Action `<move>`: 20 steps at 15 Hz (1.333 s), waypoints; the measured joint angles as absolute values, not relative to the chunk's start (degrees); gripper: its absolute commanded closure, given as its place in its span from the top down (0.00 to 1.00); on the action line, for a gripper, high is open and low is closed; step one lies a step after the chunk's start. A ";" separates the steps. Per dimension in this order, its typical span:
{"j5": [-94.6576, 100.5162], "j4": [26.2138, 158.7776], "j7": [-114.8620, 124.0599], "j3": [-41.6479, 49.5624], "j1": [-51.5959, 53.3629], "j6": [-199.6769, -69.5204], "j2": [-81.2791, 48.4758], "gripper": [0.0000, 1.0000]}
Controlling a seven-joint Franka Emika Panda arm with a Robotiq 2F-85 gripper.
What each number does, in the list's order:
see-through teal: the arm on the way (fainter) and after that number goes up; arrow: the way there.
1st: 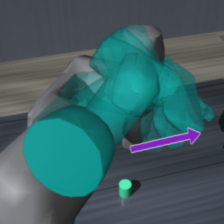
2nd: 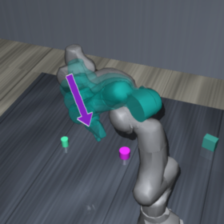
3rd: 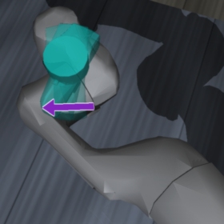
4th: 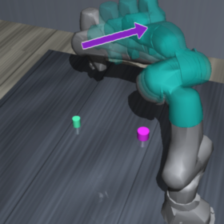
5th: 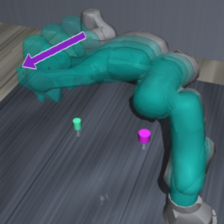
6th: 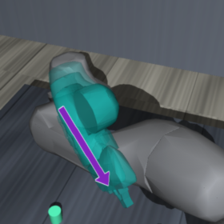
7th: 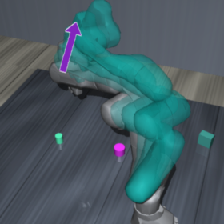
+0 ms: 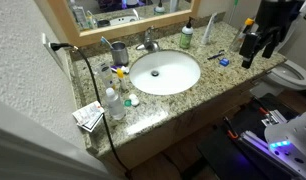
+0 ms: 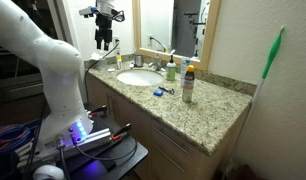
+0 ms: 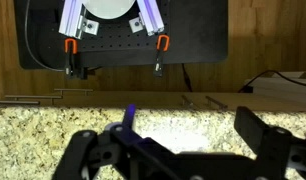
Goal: Push the faucet handle downwards
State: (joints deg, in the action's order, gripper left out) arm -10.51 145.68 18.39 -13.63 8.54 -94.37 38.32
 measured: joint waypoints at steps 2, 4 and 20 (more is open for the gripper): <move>-10.51 145.68 18.39 -13.63 8.54 -94.37 38.32 1.00; -10.15 145.75 18.14 -13.63 8.54 -94.26 38.32 1.00; -5.25 150.34 6.91 0.72 1.55 -95.27 46.77 1.00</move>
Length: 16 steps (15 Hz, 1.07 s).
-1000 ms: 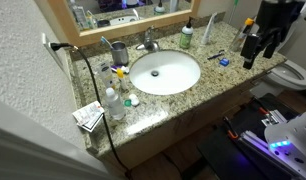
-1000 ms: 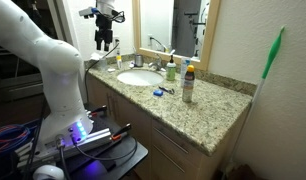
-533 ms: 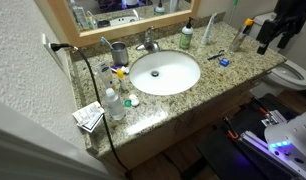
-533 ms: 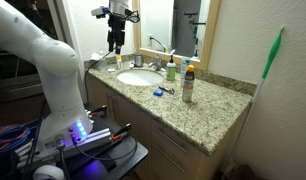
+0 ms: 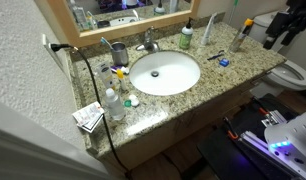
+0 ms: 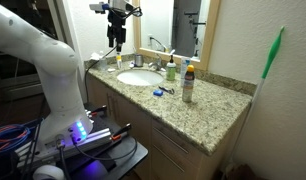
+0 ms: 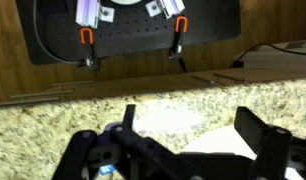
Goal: Push the faucet handle downwards
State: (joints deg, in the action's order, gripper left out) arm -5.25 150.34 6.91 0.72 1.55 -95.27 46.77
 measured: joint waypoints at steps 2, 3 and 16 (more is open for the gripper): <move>-8.02 148.80 4.79 -1.95 4.70 -102.12 42.46 1.00; -8.75 147.30 4.25 -3.63 6.27 -105.87 39.76 1.00; -7.23 128.37 5.15 -7.78 8.52 -112.86 14.53 1.00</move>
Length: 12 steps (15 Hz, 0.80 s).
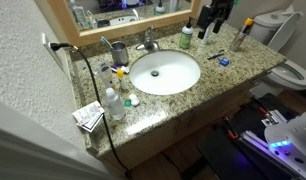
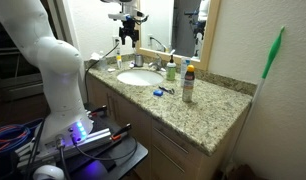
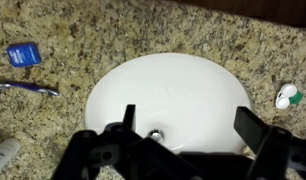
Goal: Push the faucet handle downwards
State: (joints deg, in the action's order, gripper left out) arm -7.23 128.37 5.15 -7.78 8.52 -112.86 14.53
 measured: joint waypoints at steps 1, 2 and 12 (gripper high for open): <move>-6.78 124.96 5.97 -7.88 8.52 -112.85 11.46 1.00; -6.10 121.37 7.32 -7.98 8.52 -112.85 8.50 1.00; -5.28 107.71 13.24 -7.98 8.53 -114.88 -3.49 1.00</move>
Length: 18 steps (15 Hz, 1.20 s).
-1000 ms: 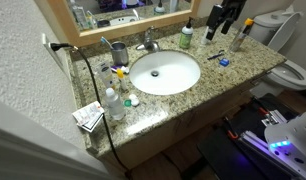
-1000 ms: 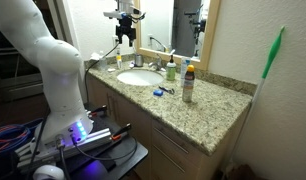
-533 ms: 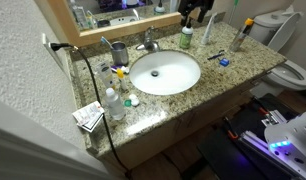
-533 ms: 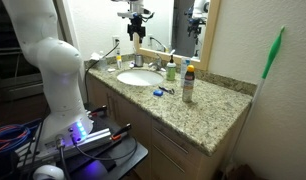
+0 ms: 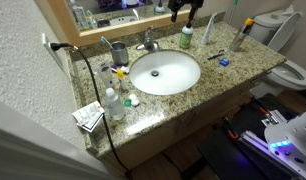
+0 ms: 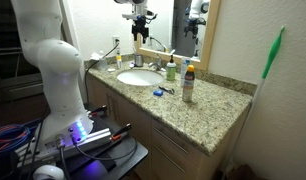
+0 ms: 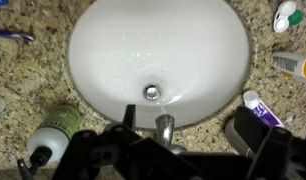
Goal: Push the faucet handle downwards
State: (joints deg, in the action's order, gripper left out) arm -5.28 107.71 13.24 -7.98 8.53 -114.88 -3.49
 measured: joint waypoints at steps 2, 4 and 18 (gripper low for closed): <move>-4.84 106.24 13.24 -7.99 8.68 -122.04 -8.16 1.00; -3.24 104.73 13.89 -7.96 8.94 -128.25 -13.04 1.00; -0.83 91.58 24.01 -5.55 10.93 -122.12 -20.79 1.00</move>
State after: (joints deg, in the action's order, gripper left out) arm -0.83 91.58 24.01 -5.55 10.93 -122.12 -20.79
